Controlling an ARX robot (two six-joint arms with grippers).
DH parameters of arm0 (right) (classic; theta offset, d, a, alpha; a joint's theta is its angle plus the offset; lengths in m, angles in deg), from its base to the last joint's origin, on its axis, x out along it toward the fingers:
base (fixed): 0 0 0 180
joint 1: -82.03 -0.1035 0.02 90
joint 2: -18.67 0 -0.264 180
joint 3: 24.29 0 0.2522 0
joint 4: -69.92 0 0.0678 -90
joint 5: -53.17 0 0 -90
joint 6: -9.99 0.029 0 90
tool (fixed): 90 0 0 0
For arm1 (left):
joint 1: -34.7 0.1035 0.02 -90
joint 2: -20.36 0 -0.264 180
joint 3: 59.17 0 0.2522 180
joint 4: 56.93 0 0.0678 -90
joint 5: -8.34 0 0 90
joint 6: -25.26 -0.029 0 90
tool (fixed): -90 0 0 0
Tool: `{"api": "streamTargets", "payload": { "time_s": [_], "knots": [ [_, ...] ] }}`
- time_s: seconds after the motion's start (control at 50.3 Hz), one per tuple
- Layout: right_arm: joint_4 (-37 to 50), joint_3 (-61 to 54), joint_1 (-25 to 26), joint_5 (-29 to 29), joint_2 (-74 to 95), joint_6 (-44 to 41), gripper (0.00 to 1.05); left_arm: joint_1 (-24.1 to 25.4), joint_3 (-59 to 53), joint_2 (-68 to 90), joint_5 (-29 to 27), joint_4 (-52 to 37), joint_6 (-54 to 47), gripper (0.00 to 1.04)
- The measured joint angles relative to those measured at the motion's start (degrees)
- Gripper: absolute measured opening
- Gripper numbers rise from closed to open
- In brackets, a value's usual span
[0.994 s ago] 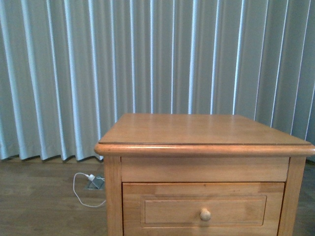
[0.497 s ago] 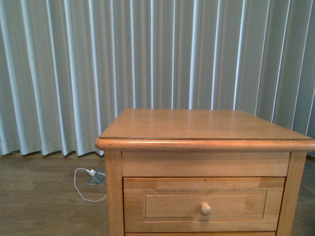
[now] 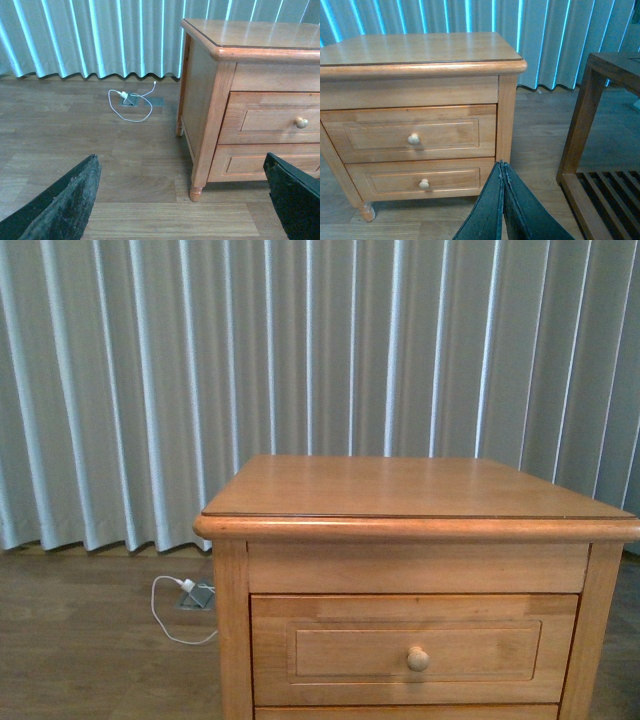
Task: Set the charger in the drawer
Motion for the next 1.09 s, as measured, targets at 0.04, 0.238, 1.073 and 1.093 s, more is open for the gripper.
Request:
{"api": "streamTargets", "payload": {
  "time_s": [0.04, 0.238, 1.073, 1.093],
  "knots": [
    [0.6, -0.7, 0.0, 0.0, -0.6, 0.0, 0.01, 0.0, 0.0, 0.0, 0.0, 0.0, 0.0, 0.99],
    [-1.6, -1.8, 0.0, 0.0, -3.9, 0.0, 0.01, 0.0, 0.0, 0.0, 0.0, 0.0, 0.0, 0.99],
    [-15.0, -1.8, 0.0, 0.0, -17.1, -0.1, 0.16, 0.0, 0.0, 0.0, 0.0, 0.0, 0.0, 0.99],
    [-15.0, -1.8, 0.0, 0.0, -17.1, -0.1, 0.2, 0.0, 0.0, 0.0, 0.0, 0.0, 0.0, 0.99]
  ]
}}
